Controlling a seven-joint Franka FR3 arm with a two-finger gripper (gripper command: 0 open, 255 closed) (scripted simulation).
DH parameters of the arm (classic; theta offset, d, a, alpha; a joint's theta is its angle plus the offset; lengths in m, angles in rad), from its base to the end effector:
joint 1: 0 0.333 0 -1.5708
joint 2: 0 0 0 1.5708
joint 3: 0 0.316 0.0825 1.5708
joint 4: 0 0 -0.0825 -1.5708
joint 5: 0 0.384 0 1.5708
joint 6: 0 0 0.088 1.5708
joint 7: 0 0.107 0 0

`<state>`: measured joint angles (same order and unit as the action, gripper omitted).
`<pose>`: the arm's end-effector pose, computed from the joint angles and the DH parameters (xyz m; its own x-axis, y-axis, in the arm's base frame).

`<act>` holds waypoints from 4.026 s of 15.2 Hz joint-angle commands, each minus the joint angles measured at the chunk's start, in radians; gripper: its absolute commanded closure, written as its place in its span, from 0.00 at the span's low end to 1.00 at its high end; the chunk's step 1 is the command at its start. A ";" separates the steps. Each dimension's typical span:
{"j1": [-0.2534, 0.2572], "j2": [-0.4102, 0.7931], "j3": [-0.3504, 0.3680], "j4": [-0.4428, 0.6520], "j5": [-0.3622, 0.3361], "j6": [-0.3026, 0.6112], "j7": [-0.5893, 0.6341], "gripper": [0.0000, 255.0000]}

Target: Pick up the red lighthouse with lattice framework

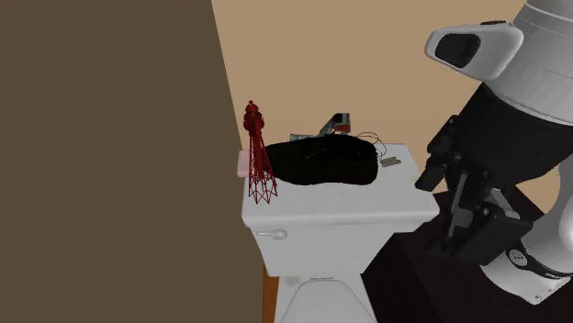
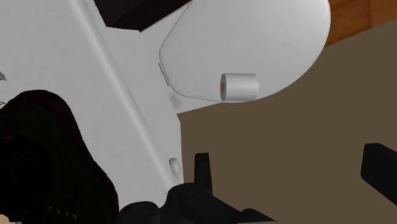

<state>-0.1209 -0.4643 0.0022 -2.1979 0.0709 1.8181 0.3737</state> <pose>0.4191 -0.0440 0.5727 0.8717 -0.4871 0.0529 -0.4812 -0.8715 -0.0948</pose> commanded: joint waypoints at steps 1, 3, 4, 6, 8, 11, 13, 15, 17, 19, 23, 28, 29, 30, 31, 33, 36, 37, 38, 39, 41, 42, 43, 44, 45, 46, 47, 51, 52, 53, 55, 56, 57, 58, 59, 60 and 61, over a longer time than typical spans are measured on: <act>-0.023 0.058 0.006 0.044 -0.014 0.031 0.064 0.00; -0.045 0.119 0.011 0.095 -0.031 0.056 0.128 0.00; -0.055 0.149 0.013 0.122 -0.040 0.066 0.159 0.00; -0.075 0.208 0.014 0.177 -0.059 0.083 0.222 0.00; -0.093 0.265 0.013 0.235 -0.080 0.095 0.285 0.00; -0.118 0.349 0.006 0.326 -0.112 0.104 0.377 0.00; -0.133 0.403 -0.002 0.388 -0.133 0.105 0.436 0.00; -0.146 0.455 -0.013 0.453 -0.153 0.102 0.494 0.00; -0.159 0.506 -0.025 0.520 -0.172 0.096 0.549 0.00; -0.171 0.557 -0.040 0.588 -0.188 0.086 0.603 0.00; -0.194 0.654 -0.075 0.728 -0.215 0.057 0.702 0.00; -0.206 0.693 -0.095 0.748 -0.226 0.081 0.754 0.00; -0.206 0.691 -0.095 0.732 -0.227 0.095 0.756 0.00; -0.206 0.690 -0.095 0.717 -0.228 0.109 0.758 0.00; -0.206 0.688 -0.095 0.701 -0.229 0.123 0.761 0.00; -0.206 0.687 -0.095 0.678 -0.231 0.144 0.764 0.00; -0.206 0.687 -0.095 0.678 -0.231 0.145 0.764 1.00; -0.206 0.687 -0.095 0.678 -0.231 0.145 0.764 1.00; -0.206 0.686 -0.095 0.677 -0.231 0.145 0.764 1.00; -0.206 0.686 -0.095 0.677 -0.231 0.145 0.764 1.00; -0.206 0.687 -0.095 0.678 -0.231 0.145 0.764 1.00; -0.206 0.686 -0.095 0.677 -0.231 0.145 0.764 1.00; -0.206 0.686 -0.095 0.678 -0.231 0.144 0.764 1.00; -0.206 0.686 -0.095 0.678 -0.231 0.144 0.764 1.00; -0.206 0.687 -0.095 0.678 -0.231 0.144 0.764 1.00; -0.206 0.688 -0.095 0.693 -0.230 0.131 0.762 1.00; -0.206 0.689 -0.095 0.707 -0.229 0.117 0.760 1.00; -0.206 0.696 -0.095 0.772 -0.225 0.061 0.751 1.00; -0.206 0.699 -0.095 0.789 -0.224 0.047 0.748 1.00; -0.206 0.702 -0.095 0.806 -0.223 0.032 0.746 1.00; -0.206 0.709 -0.095 0.843 -0.221 0.003 0.741 1.00; -0.207 0.713 -0.095 0.862 -0.221 -0.012 0.739 1.00; -0.207 0.717 -0.095 0.882 -0.220 -0.027 0.736 1.00; -0.207 0.722 -0.095 0.903 -0.219 -0.043 0.734 1.00; -0.207 0.727 -0.095 0.924 -0.218 -0.059 0.731 1.00; -0.207 0.733 -0.095 0.946 -0.217 -0.075 0.729 1.00; -0.207 0.733 -0.095 0.949 -0.217 -0.077 0.728 1.00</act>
<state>-0.3284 0.2676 -0.0926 -1.2603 -0.1460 1.7507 1.1033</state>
